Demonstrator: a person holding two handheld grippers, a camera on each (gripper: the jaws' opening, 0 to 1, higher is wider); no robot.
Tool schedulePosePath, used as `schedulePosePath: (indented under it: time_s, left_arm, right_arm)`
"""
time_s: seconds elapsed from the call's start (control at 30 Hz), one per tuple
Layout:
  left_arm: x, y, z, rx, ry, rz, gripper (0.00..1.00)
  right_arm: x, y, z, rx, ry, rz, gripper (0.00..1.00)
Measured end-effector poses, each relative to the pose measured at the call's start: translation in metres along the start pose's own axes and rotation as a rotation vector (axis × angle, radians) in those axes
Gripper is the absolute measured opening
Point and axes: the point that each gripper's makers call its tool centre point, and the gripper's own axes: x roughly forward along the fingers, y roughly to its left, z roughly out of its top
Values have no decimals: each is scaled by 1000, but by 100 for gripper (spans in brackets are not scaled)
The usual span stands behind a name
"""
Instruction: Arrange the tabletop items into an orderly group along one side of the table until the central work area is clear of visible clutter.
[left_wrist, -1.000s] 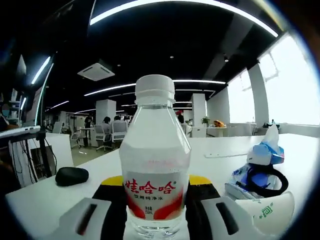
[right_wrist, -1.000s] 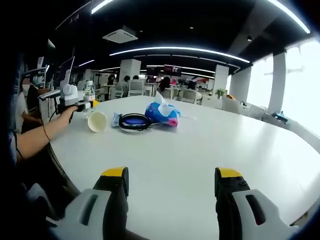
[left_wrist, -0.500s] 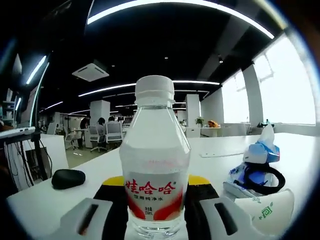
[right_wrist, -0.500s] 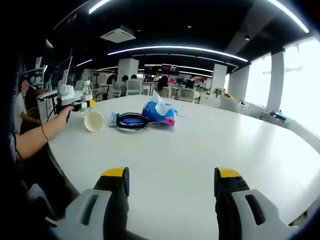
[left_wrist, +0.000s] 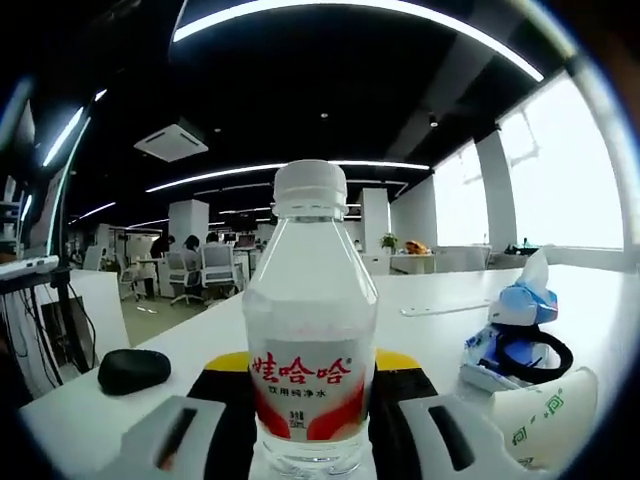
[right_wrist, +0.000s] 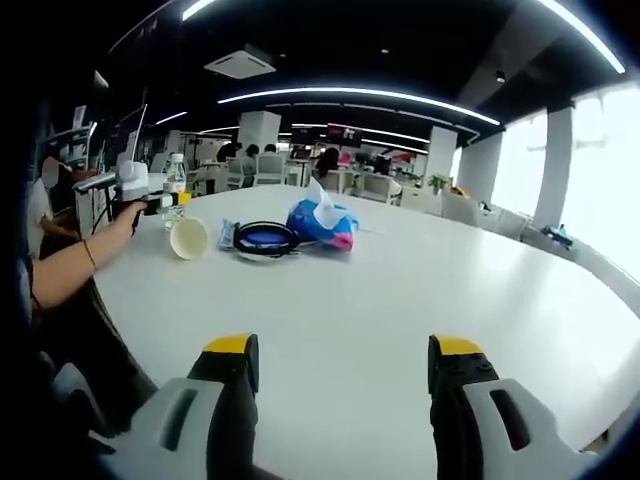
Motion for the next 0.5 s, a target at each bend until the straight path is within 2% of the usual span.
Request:
schedulePosePath:
  time_s: [0.13,0.4,0.5]
  left_arm:
    - [7,6,1,-42,3,-10,40]
    - [18,7,5,-22,-1,-35,40]
    - [19,8,6,-40,-18,-45,40]
  right_arm:
    - [2,2,-1,-12,8,-2,66]
    - [5,4,-3,-17,19,1,66]
    - [6,5,-3,-19,19,3,66]
